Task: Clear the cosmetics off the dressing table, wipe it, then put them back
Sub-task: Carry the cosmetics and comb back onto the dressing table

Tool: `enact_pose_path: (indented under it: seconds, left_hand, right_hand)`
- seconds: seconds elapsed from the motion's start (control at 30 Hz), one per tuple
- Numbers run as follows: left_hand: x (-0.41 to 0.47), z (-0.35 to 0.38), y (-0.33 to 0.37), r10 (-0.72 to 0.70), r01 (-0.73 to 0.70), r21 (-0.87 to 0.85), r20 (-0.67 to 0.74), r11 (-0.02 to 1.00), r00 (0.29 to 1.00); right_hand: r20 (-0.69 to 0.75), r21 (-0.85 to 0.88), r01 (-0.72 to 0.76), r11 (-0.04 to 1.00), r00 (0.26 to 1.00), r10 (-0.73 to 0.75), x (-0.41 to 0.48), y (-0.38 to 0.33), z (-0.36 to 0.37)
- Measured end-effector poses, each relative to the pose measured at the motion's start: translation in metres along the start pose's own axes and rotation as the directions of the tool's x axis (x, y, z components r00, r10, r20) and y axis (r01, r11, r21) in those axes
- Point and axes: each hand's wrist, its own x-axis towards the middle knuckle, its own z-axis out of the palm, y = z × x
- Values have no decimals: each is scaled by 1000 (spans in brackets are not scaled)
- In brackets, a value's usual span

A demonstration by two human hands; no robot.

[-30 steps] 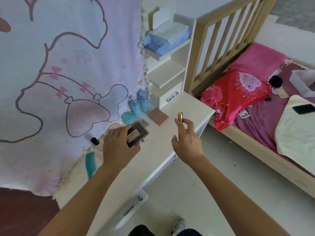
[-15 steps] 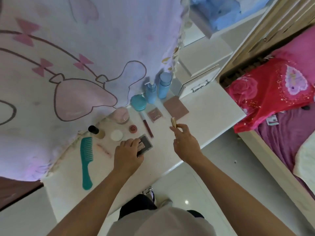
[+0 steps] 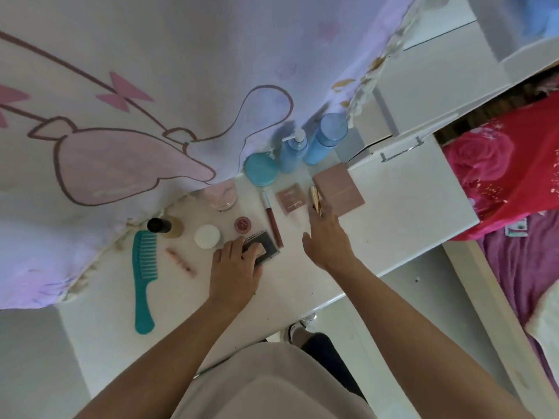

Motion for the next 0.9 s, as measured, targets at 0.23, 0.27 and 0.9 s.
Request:
enact_pose_path:
  seconds: [0.23, 0.27, 0.9]
  left_hand:
    - [-1, 3, 13, -109, 108, 13, 38, 994, 993]
    - [-2, 2, 18, -138, 136, 36, 47, 990, 989]
    - [-212, -135, 35, -744, 892, -189, -635, 410, 208]
  right_hand:
    - [101, -107, 156, 982, 984, -146, 1, 15, -4]
    - [87, -105, 187, 977, 980, -178, 0, 18, -8]
    - [-138, -182, 951, 252, 229, -964, -69, -156, -56]
